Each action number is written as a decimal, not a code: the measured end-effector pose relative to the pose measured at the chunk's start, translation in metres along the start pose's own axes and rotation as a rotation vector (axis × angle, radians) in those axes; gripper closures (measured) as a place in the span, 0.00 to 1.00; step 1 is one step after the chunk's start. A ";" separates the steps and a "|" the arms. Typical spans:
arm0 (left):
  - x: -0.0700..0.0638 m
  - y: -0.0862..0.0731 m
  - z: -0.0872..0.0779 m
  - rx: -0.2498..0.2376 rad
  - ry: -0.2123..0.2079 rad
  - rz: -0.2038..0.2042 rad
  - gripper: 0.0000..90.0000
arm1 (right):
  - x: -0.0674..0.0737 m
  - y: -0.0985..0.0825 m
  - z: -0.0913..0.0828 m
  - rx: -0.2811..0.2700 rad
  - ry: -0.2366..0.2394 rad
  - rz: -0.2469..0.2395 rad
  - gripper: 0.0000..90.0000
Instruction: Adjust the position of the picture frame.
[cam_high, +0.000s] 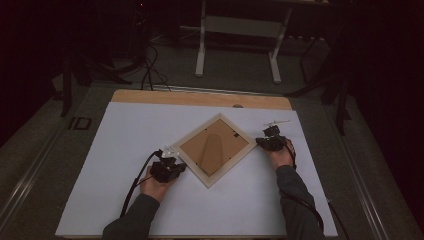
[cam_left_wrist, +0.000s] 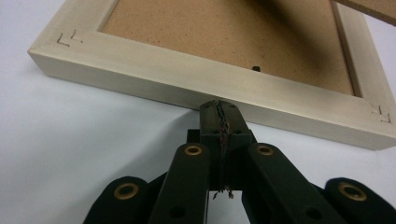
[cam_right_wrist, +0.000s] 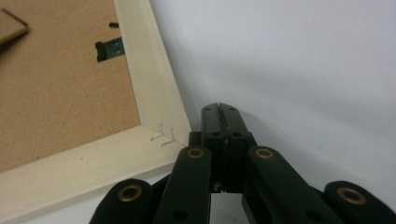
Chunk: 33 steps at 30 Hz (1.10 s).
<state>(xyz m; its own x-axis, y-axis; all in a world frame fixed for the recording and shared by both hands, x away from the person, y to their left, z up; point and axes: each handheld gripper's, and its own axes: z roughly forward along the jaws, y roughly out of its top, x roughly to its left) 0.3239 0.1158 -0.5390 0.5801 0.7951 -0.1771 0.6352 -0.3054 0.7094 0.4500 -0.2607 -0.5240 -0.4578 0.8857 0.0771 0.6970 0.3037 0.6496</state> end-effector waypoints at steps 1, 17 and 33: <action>0.000 0.000 0.000 0.000 0.000 -0.001 1.00 | 0.000 0.000 0.000 0.000 0.000 -0.004 1.00; 0.007 0.000 -0.002 0.000 0.019 -0.028 1.00 | 0.014 -0.008 -0.009 0.034 0.018 -0.110 1.00; 0.011 0.000 -0.004 0.006 0.031 -0.049 1.00 | 0.023 -0.024 -0.019 0.022 0.049 -0.099 1.00</action>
<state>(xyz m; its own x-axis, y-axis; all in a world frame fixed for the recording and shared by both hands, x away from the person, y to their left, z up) 0.3285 0.1270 -0.5378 0.5319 0.8252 -0.1901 0.6658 -0.2689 0.6960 0.4123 -0.2543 -0.5232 -0.5514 0.8327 0.0509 0.6587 0.3971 0.6391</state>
